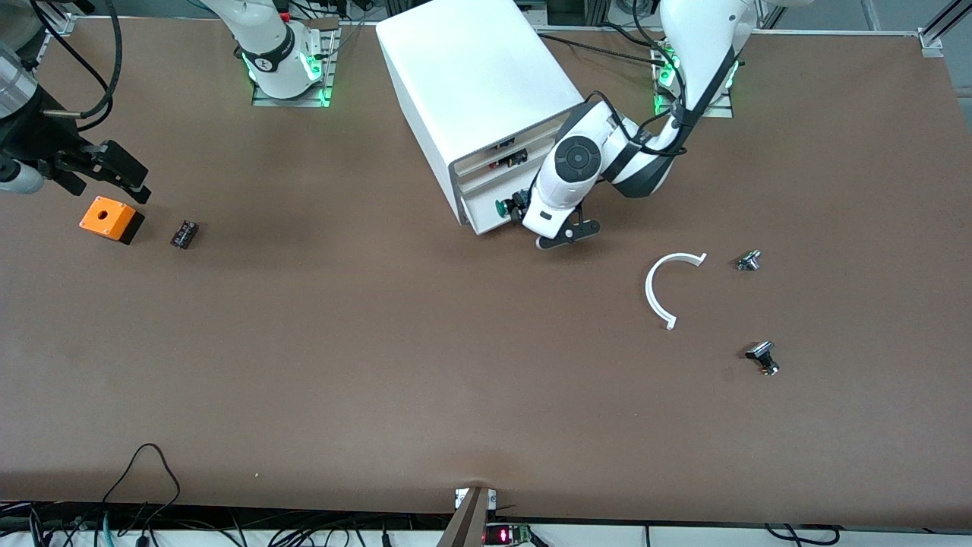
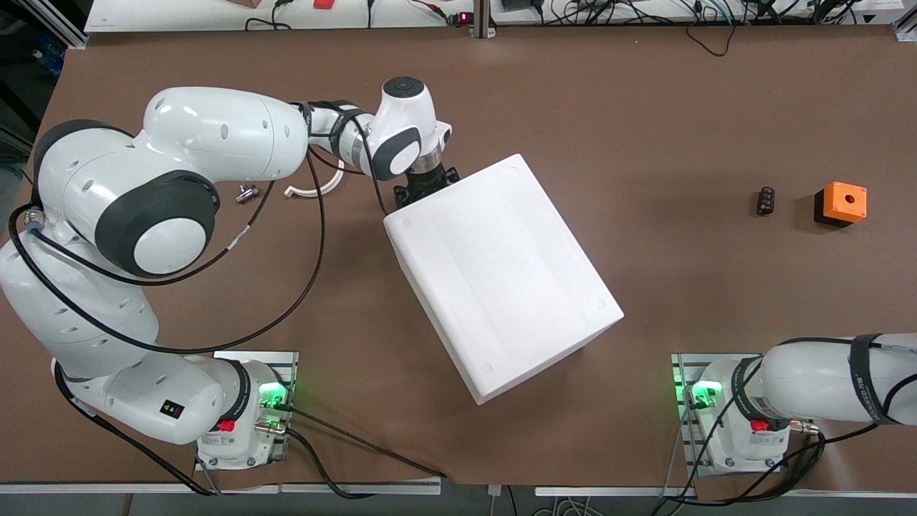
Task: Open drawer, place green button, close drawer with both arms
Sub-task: 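Push the drawer shut into the cabinet with the left gripper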
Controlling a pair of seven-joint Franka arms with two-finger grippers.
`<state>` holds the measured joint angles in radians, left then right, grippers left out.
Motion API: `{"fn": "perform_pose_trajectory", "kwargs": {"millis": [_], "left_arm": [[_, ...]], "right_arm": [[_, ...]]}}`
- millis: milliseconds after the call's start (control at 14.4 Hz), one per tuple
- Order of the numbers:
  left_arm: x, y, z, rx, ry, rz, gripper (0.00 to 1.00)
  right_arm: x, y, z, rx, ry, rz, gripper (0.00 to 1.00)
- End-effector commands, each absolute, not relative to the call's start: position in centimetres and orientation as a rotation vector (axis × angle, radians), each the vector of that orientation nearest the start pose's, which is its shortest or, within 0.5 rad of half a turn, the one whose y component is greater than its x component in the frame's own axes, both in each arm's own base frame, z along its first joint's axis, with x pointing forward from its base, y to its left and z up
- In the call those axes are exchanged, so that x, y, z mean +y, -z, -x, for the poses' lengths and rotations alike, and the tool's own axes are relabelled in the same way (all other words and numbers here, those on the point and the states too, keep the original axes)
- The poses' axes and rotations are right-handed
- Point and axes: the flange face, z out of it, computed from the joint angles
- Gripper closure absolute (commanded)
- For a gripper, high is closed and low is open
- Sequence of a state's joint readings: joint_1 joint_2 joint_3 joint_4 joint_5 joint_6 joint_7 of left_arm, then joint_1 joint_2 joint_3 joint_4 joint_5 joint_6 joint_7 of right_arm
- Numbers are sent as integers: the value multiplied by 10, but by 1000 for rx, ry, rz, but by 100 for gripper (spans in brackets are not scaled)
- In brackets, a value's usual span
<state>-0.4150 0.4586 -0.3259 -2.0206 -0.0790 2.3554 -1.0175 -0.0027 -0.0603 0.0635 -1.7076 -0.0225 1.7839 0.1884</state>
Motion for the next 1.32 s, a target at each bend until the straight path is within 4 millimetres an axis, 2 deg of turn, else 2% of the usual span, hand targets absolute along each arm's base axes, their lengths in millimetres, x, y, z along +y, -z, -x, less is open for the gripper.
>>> {"fn": "perform_pose_trajectory", "kwargs": {"millis": [0, 486, 833, 1111, 1250], "left_arm": [[-401, -232, -418, -580, -374, 3111, 0], [-412, -230, -398, -595, -506, 3082, 0], [-417, -231, -393, -626, -553, 3085, 0], [-419, -231, -391, -618, -556, 3083, 0], [-417, -239, -395, -593, -573, 3077, 0]], "right_arm": [[32, -610, -565, 184, 181, 3138, 0], [33, -605, -566, 182, 161, 3137, 0], [32, -611, -568, 122, 180, 3140, 0], [28, -615, -569, 143, 188, 3108, 0], [28, -615, -569, 143, 188, 3108, 0]]}}
